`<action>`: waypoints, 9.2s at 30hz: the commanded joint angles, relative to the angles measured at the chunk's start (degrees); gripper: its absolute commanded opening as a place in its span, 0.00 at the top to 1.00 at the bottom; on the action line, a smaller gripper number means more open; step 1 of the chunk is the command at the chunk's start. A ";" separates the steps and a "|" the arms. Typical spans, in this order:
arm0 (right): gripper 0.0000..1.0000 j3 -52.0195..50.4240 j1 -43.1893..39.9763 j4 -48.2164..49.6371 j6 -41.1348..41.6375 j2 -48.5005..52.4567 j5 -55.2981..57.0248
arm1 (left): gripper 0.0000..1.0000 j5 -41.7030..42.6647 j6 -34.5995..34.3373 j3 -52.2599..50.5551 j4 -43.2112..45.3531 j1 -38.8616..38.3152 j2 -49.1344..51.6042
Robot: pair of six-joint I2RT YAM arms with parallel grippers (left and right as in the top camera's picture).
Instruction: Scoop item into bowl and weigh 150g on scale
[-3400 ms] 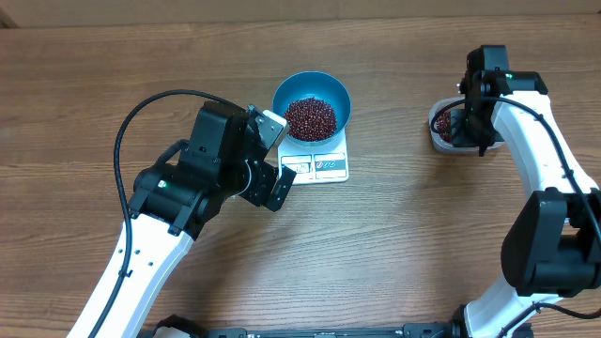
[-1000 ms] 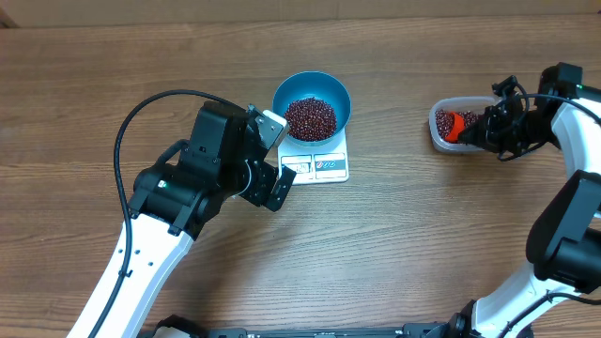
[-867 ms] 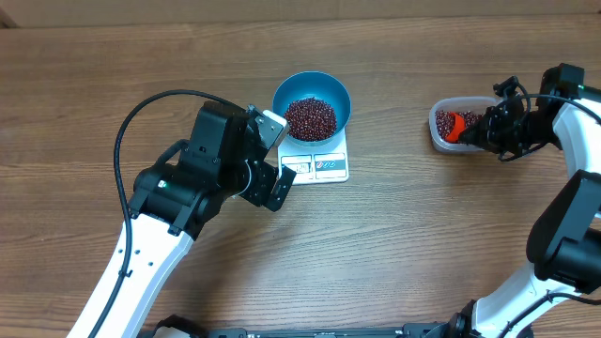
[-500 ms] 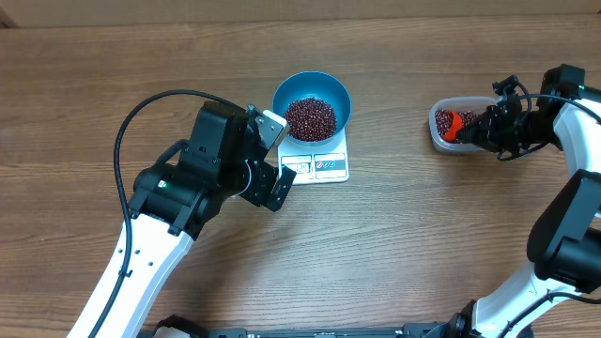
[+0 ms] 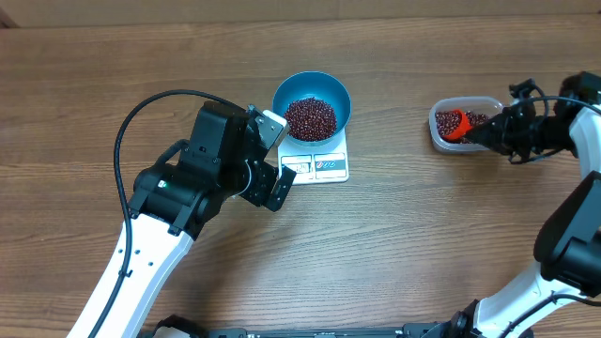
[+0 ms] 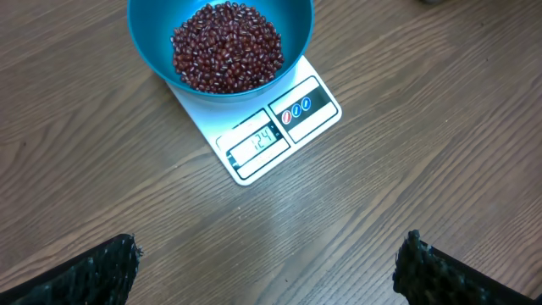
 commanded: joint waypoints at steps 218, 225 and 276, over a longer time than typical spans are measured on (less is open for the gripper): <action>0.97 19.52 43.28 0.33 4.76 -0.50 16.28 | 0.00 0.87 1.07 -0.31 -0.11 0.26 -0.11; 0.96 19.45 43.28 0.09 4.70 -0.50 16.31 | 0.00 0.87 1.07 -0.31 -0.13 0.26 -0.11; 0.96 19.43 44.44 5.86 8.83 -0.48 20.48 | 0.00 0.87 1.07 -0.31 -0.11 0.26 -0.11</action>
